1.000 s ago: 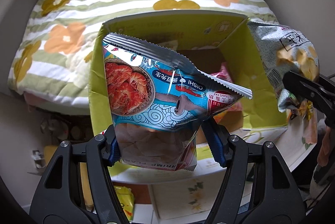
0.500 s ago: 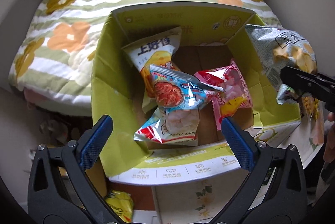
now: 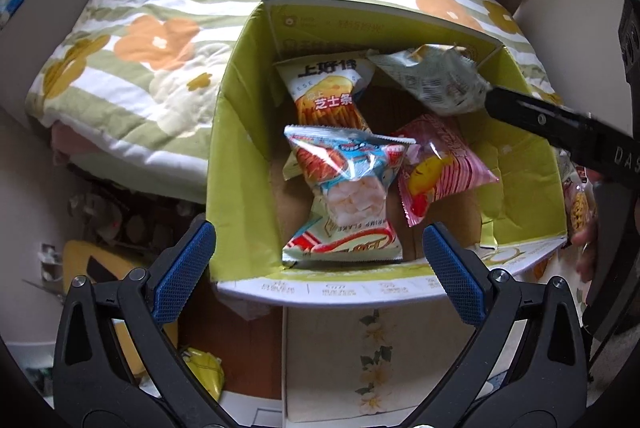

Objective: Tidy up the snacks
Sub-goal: 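Open both tools to release the bags into the box, then grasp the yellow-white chip bag with the left tool while the right tool grasps the white plastic container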

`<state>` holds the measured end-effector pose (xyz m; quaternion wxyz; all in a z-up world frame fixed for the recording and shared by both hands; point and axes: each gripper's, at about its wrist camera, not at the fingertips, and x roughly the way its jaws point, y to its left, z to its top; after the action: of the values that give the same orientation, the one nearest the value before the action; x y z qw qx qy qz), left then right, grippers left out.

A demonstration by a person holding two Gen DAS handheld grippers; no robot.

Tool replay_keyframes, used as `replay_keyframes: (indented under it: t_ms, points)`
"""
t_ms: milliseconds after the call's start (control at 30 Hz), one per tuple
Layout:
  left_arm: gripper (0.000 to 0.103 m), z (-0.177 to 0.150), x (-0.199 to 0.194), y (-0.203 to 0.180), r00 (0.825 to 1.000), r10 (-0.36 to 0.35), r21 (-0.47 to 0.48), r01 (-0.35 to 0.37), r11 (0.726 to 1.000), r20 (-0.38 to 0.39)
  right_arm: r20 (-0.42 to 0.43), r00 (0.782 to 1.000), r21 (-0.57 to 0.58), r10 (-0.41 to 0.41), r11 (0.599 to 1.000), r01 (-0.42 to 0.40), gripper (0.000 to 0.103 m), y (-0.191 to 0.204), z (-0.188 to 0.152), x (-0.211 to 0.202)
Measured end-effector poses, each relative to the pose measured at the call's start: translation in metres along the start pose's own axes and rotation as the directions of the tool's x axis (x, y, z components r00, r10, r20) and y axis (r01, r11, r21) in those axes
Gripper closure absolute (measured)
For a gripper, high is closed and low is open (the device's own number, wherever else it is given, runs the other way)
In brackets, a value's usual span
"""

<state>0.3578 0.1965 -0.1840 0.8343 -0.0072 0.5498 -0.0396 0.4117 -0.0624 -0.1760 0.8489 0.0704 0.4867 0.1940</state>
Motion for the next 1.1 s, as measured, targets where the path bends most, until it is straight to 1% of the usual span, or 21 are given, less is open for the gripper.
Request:
replay_keyframes:
  t_ms: [100,233,333,533,600,733,933,1100]
  points:
    - [0.000,-0.006,0.000,0.002,1.000,-0.004,0.000,0.004,1.000,-0.003,-0.022,0.999,-0.032,-0.026,0.999,0.025,0.002,0.002,-0.011,-0.001]
    - [0.000,-0.011,-0.002,0.001,1.000,-0.013,0.003,0.013,1.000,0.004,-0.025,0.999,-0.021,-0.023,1.000,0.022,0.002,0.003,-0.016,-0.008]
    - [0.000,-0.011,-0.005,-0.001,1.000,-0.018,0.009,0.018,1.000,0.017,-0.033,0.999,-0.022,-0.036,0.999,0.036,0.002,0.002,-0.016,-0.016]
    - [0.000,-0.007,-0.013,-0.015,0.998,-0.047,0.042,0.045,0.998,0.047,0.007,0.998,-0.007,-0.066,0.998,0.066,0.002,-0.002,-0.023,-0.042]
    - [0.000,-0.005,-0.017,-0.023,0.996,-0.065,0.056,0.061,0.997,0.060,0.023,0.997,0.005,-0.071,0.998,0.070,0.002,-0.007,-0.025,-0.054]
    - [0.000,0.003,-0.025,-0.044,0.992,-0.094,0.089,0.086,0.992,0.088,0.058,0.993,0.008,-0.107,0.994,0.107,0.002,-0.017,-0.029,-0.080]
    - [0.000,0.009,-0.037,-0.083,0.986,-0.124,0.125,0.110,0.986,0.110,0.109,0.983,0.030,-0.144,0.989,0.142,0.002,-0.053,-0.039,-0.123]
    - [0.000,0.012,-0.045,-0.125,0.982,-0.142,0.122,0.127,0.984,0.125,0.120,0.978,0.020,-0.173,0.985,0.172,0.002,-0.103,-0.053,-0.156]
